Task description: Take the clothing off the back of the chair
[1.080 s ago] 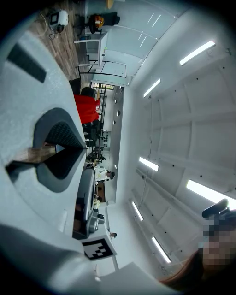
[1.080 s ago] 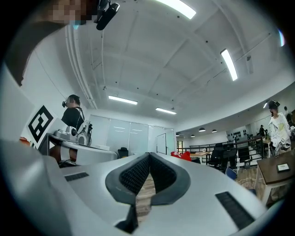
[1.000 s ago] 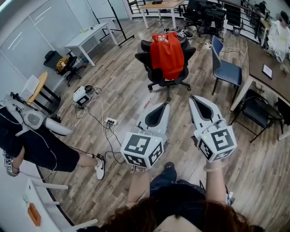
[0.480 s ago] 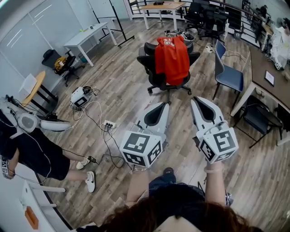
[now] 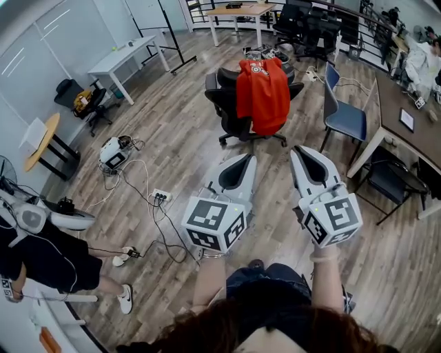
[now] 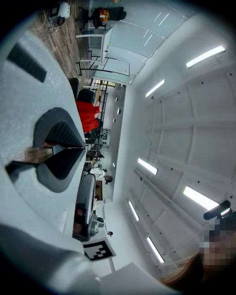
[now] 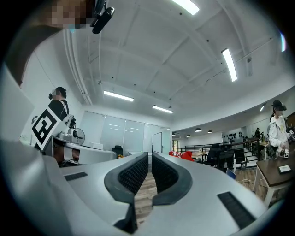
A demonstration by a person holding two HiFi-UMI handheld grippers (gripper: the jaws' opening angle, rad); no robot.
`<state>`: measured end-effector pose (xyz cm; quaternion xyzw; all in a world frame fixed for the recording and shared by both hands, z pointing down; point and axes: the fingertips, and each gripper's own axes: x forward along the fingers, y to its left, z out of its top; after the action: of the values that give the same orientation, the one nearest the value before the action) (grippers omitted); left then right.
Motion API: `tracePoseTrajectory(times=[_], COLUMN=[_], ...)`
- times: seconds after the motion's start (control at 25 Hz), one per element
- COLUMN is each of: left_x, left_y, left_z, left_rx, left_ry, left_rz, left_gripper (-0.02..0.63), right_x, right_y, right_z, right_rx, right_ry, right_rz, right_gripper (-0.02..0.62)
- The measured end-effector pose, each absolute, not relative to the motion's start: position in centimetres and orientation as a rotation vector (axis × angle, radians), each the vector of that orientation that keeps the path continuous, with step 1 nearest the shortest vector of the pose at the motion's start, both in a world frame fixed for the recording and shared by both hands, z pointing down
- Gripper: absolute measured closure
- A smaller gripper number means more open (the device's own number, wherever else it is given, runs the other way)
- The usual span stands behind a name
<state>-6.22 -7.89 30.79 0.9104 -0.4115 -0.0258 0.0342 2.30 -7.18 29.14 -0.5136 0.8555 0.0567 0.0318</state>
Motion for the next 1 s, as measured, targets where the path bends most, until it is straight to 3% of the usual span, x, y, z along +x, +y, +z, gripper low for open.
tracePoseTrajectory(times=[1.0], left_x=[-4.7], left_y=[-17.2], left_z=[30.7], left_rx=[2.815], left_ry=[-1.18], left_rz=[-0.087], left_gripper=[0.586], right_x=[3.6], right_y=[-16.9], right_z=[29.3], right_rx=[-1.594], right_ry=[2.616], right_rz=[0.144], right_gripper=[0.58])
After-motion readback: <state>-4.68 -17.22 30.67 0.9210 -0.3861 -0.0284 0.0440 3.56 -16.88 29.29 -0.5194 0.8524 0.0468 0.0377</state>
